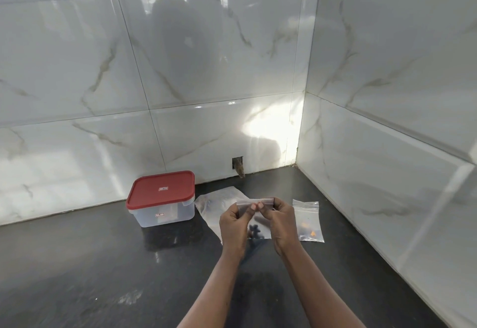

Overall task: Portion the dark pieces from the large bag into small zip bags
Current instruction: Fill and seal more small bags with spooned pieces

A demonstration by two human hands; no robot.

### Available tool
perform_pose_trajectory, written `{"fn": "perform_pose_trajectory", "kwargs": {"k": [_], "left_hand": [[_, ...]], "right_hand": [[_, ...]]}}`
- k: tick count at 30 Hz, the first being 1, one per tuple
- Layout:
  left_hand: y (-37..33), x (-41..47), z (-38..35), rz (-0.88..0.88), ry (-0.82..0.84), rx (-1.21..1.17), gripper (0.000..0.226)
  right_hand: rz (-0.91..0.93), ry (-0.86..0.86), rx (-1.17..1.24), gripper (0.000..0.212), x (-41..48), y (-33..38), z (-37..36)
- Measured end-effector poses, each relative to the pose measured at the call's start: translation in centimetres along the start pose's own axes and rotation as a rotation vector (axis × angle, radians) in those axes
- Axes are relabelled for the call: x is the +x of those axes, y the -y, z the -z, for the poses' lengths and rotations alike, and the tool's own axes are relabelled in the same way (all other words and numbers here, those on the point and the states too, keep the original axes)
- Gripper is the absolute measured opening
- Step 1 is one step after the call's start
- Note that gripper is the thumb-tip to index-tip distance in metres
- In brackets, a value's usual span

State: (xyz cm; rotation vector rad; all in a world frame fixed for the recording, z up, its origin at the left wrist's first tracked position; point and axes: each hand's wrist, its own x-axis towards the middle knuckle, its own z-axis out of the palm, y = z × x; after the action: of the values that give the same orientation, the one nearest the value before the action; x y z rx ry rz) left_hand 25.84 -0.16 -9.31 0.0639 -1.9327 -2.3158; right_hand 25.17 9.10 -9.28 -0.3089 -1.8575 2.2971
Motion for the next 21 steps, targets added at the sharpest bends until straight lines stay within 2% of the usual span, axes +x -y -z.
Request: {"fn": "perform_pose_trajectory", "kwargs": {"k": [2, 7, 13, 21], "left_hand": [[0.5, 0.1, -0.2, 0.008, 0.023, 0.018, 0.012], [1.3, 0.0, -1.8, 0.001, 0.069, 0.069, 0.011], [2.7, 1.0, -4.2, 0.067, 0.06, 0.051, 0.01], [5.1, 1.6, -7.9, 0.241, 0.044, 0.212, 0.006]], "right_hand": [[-0.044, 0.012, 0.022, 0.009, 0.0, -0.1, 0.6], [-0.059, -0.099, -0.042, 0.022, 0.7, -0.1, 2.3], [-0.068, -0.127, -0.1, 0.021, 1.5, 0.3, 5.6], [-0.152, -0.299, -0.351, 0.022, 3.1, -1.9, 10.8]]}}
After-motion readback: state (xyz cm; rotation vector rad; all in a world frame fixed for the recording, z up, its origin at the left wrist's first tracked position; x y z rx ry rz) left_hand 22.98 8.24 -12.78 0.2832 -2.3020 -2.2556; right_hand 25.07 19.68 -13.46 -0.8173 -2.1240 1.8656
